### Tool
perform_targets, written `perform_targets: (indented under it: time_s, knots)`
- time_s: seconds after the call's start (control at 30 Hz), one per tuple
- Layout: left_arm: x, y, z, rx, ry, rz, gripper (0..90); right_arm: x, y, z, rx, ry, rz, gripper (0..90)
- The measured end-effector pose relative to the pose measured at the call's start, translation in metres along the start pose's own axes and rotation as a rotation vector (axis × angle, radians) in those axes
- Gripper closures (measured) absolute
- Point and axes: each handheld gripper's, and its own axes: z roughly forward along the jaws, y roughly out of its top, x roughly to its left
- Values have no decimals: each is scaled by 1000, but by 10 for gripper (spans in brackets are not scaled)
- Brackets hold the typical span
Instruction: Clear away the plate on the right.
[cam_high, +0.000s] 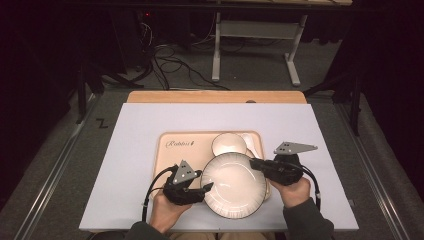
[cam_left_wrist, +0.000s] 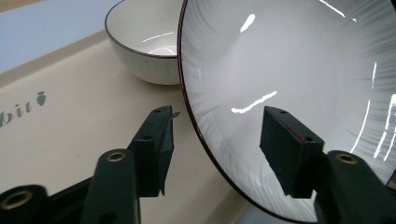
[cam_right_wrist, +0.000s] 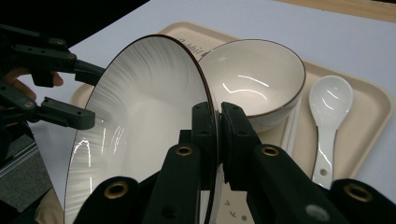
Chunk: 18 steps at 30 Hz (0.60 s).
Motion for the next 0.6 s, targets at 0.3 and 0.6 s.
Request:
perform_targets:
  time_s: [0.3, 0.6]
  knots:
    - [7, -1, -2, 11, 8, -36, 570, 12, 8, 11, -3, 29, -19, 856]
    - [13, 0, -7, 19, 34, -55, 689, 17, 12, 15, -22, 35, -41, 855]
